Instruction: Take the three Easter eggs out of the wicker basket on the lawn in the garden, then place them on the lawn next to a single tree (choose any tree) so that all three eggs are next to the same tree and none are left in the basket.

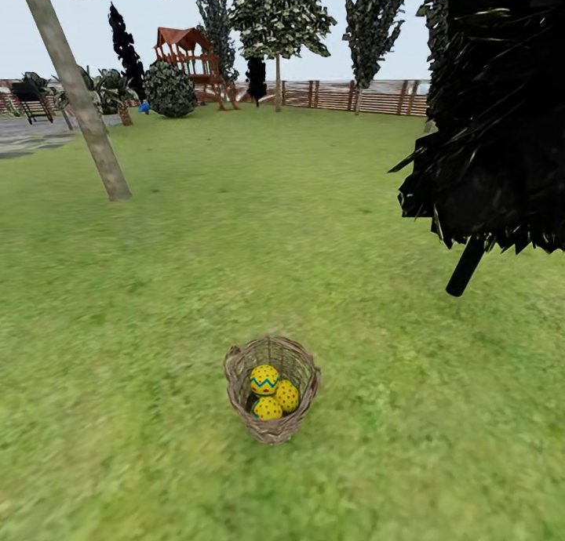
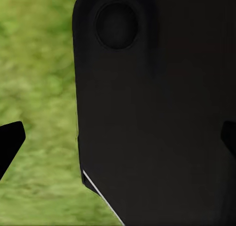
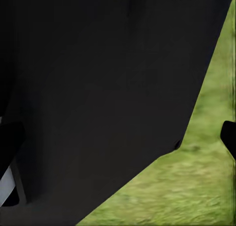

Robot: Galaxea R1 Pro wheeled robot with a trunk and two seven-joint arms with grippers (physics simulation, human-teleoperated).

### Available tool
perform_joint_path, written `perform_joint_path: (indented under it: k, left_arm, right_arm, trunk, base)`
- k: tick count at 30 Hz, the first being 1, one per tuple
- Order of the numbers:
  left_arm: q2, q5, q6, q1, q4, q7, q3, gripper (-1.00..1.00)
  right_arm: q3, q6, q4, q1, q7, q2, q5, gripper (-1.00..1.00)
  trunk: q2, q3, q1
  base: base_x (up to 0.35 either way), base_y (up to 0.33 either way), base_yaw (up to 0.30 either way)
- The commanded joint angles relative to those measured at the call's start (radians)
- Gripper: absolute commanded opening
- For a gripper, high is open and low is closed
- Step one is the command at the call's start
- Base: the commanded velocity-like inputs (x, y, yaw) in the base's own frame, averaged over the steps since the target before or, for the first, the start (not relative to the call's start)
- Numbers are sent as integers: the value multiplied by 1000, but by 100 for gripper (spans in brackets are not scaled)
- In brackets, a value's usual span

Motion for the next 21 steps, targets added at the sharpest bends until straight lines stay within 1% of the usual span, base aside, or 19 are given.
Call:
perform_joint_path:
  k: [1,17,21]
  left_arm:
    - [0,-1,-3,0,0,5,-1,100]
    - [-1,-1,-6,0,0,3,-1,100]
    - [-1,-1,-8,0,0,3,-1,100]
  right_arm:
    - [5,-1,0,0,-1,0,0,100]
    - [7,-2,0,0,0,0,2,100]
    - [6,-2,1,0,0,1,0,100]
  trunk:
    - [0,-1,0]
    - [0,-2,0]
    - [0,-2,0]
  base:
    - [201,-266,12]
    - [207,-262,2]
    - [187,-188,8]
